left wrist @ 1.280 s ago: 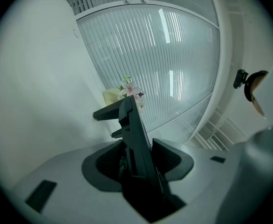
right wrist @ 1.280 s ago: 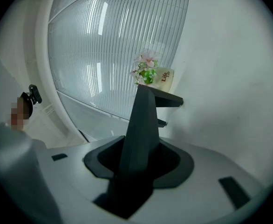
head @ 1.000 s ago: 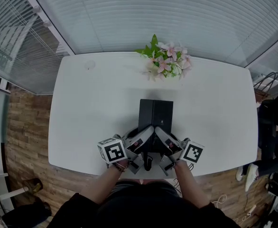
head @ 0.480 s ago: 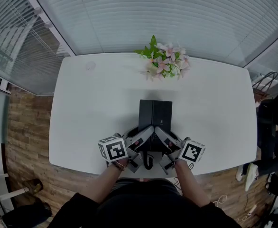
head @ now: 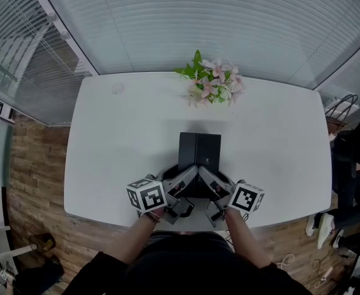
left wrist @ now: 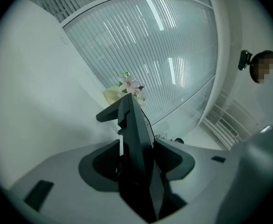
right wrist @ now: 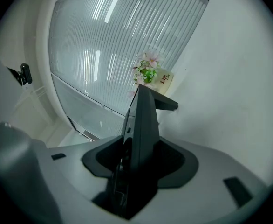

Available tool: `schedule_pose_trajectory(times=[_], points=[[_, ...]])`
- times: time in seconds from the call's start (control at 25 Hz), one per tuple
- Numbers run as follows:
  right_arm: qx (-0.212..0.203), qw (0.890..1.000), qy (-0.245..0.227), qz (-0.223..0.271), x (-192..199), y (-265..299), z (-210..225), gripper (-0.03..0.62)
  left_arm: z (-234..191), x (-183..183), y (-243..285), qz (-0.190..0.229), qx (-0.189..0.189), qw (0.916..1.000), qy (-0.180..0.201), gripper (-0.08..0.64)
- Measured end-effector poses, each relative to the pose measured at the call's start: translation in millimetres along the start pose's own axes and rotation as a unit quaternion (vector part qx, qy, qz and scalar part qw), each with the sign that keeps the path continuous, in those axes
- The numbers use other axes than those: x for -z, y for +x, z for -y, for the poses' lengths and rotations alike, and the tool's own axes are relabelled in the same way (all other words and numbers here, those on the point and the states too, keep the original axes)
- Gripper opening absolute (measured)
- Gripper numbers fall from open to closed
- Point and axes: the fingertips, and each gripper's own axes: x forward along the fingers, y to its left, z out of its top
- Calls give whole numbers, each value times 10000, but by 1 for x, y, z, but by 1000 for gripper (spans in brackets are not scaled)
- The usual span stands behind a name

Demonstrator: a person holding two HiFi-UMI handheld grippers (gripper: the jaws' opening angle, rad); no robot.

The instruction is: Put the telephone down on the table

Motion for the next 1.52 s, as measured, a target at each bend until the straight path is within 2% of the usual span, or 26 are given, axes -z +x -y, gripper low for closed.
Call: schedule_pose_trajectory(times=[0.16, 0.56, 0.96, 1.12, 1.52], points=[[44, 10000, -30, -41, 2, 0, 4, 218, -3, 1, -1, -98, -154, 9997, 185, 233], [93, 9998, -131, -96, 2, -2, 5, 221, -3, 4, -1, -184, -254, 9992, 255, 236], [290, 9988, -346, -207, 3, -5, 5, 236, 1, 2, -4, -303, -529, 9930, 1016, 224], [368, 9983, -377, -267, 2, -6, 5, 238, 1, 3, -4, -323, -532, 9926, 1044, 221], [635, 9941, -842, -245, -1, -12, 7, 250, 1, 6, -2, -440, -684, 9901, 1147, 230]])
